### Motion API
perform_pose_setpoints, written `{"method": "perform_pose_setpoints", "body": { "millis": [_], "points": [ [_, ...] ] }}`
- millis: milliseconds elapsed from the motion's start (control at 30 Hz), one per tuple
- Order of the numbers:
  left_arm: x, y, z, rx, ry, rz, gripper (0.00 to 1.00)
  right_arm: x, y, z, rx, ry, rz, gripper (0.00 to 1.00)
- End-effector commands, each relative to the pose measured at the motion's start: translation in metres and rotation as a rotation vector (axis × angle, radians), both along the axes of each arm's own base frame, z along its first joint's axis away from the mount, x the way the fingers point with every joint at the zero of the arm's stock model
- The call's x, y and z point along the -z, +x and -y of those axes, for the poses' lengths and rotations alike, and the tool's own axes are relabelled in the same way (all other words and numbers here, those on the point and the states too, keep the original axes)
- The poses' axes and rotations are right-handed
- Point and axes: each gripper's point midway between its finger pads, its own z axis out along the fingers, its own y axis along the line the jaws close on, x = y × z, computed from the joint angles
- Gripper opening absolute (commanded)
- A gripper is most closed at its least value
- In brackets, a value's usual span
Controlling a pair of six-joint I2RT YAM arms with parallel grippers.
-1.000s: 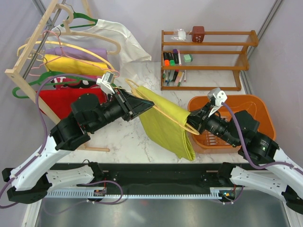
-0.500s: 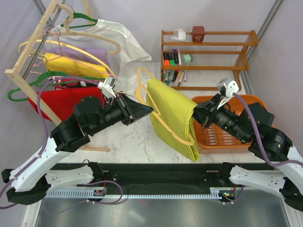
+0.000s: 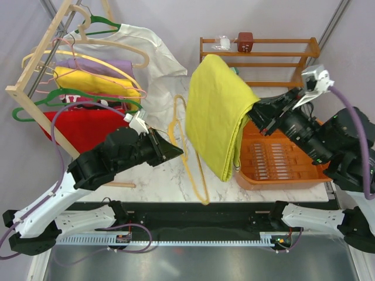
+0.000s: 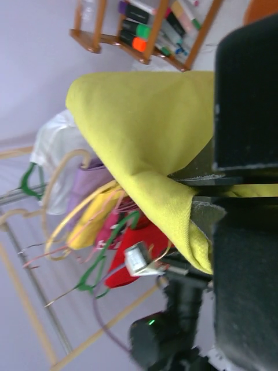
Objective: Remove the trousers from the hanger
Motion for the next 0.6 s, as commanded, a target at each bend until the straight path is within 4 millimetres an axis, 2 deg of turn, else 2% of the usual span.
{"method": "perform_pose_setpoints", "body": {
  "millis": [0,67,100,200,233,300,333,467,567],
  "points": [
    [0.019,-0.001,-0.006,0.022,0.097,0.017,0.02,-0.105,-0.008,0.042,0.096,0.283,0.178,0.0],
    [0.014,-0.003,-0.006,0.036,0.092,0.028,0.02,-0.097,0.006,0.055,0.209,0.224,0.156,0.0],
    [0.011,-0.004,-0.006,0.045,0.091,0.039,0.02,-0.087,0.022,0.07,0.34,0.203,0.116,0.0],
    [-0.001,-0.009,-0.004,0.081,0.071,0.065,0.02,-0.062,0.043,0.094,0.545,0.055,0.081,0.0],
    [-0.007,-0.013,-0.004,0.099,0.059,0.072,0.02,-0.052,0.049,0.113,0.672,0.025,0.049,0.0],
    [-0.014,-0.015,-0.004,0.116,0.047,0.089,0.02,-0.04,0.053,0.133,0.798,-0.048,0.019,0.0],
    [-0.02,-0.02,-0.003,0.139,0.032,0.094,0.02,-0.036,0.051,0.149,0.885,-0.069,0.002,0.0],
    [-0.03,-0.026,-0.004,0.167,0.008,0.108,0.02,-0.02,0.045,0.185,1.09,-0.224,-0.03,0.0],
    [-0.034,-0.03,-0.003,0.185,-0.001,0.111,0.02,-0.004,0.037,0.203,1.216,-0.32,-0.066,0.0]
  ]
}}
